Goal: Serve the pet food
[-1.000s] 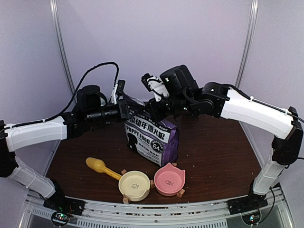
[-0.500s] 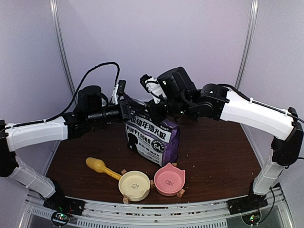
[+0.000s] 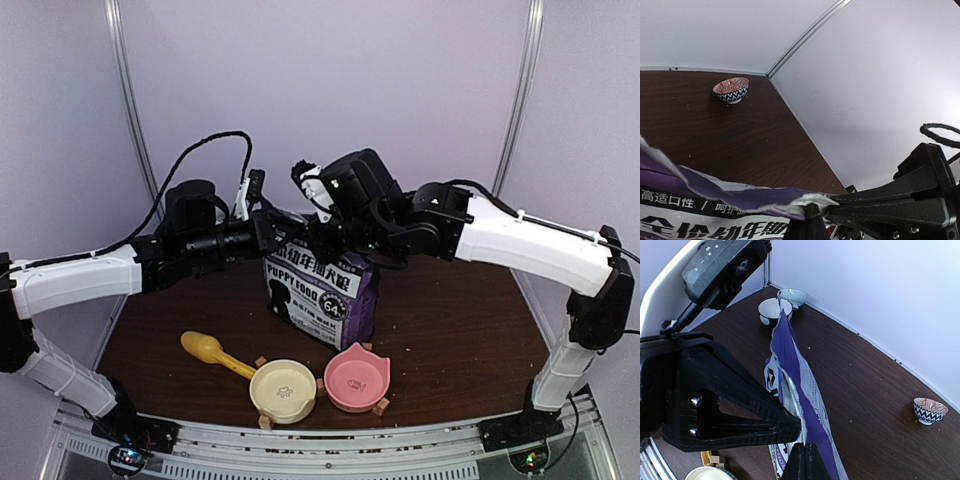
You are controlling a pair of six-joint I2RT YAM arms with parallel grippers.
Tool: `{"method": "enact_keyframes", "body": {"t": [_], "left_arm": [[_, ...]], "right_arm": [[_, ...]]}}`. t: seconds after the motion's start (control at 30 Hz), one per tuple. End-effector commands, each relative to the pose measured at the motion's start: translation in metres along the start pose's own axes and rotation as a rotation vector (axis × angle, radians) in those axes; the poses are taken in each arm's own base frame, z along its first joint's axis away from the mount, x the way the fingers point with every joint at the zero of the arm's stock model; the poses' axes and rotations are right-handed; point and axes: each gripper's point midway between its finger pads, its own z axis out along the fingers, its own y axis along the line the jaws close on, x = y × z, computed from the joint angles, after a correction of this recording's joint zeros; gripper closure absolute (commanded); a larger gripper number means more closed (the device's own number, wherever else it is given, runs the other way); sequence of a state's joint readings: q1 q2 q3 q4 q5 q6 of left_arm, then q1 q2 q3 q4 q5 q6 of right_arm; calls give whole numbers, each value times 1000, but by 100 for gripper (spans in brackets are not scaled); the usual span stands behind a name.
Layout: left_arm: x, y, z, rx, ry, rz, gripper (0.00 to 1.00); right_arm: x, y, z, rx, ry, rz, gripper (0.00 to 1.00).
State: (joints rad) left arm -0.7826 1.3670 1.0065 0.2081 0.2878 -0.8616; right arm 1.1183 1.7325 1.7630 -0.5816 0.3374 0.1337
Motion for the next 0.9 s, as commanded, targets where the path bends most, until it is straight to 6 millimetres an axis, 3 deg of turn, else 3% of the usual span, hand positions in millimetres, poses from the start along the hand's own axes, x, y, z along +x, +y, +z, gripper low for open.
{"method": "enact_keyframes", "body": {"t": [0.0,0.87], "left_arm": [[-3,25,-6,-121,-11,15,100],[-1,32,-11,-168,-7,11,100]], "right_arm": [[-12,-27,-9,126,-34,15,100],[-19,-37,-12,185,-60,49,100]]}}
